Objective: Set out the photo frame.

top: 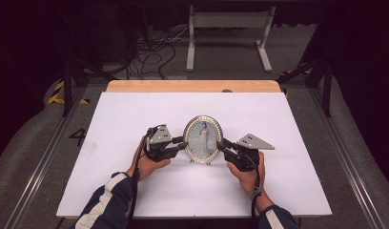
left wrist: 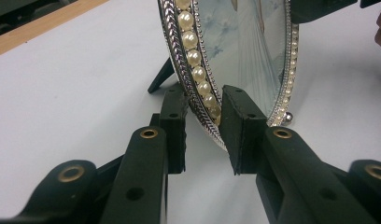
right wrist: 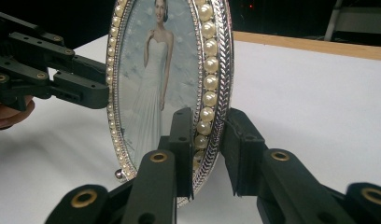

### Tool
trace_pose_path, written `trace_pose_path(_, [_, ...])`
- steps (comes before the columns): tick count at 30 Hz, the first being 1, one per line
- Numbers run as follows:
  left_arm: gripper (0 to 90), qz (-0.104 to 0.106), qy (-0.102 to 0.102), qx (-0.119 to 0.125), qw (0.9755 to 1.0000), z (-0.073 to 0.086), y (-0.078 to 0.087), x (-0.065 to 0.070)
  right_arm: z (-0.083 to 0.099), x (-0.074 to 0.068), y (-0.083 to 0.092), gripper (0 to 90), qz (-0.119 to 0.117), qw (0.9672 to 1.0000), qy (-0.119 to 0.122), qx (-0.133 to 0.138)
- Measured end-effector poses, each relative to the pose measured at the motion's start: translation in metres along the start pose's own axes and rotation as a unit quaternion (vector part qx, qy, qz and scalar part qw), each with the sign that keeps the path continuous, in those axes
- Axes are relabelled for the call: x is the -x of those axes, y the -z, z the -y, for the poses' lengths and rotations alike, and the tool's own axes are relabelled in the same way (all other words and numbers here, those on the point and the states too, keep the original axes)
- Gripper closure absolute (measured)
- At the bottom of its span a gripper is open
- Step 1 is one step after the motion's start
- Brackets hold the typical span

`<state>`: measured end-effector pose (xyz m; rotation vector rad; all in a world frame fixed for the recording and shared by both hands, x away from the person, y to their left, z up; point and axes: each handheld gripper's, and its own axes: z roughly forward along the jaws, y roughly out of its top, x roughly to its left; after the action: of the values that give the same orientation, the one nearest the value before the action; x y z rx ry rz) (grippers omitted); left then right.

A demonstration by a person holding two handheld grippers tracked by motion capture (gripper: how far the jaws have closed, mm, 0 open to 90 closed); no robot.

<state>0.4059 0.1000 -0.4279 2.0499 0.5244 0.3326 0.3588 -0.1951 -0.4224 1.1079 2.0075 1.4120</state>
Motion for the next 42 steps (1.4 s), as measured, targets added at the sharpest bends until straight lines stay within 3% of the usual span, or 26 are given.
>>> trace_pose_path(33, [72.5,-0.003,-0.007,0.0,1.0,0.0015,-0.0004,0.0016,-0.002,0.0049,-0.004,73.1,0.001,1.0,0.008,0.0])
trace_pose_path(42, [68.8,-0.006,-0.021,-0.011,0.9997,0.0017,-0.0038,0.0048,-0.002,0.0036,-0.0042,72.4,0.003,0.9998,0.018,-0.007])
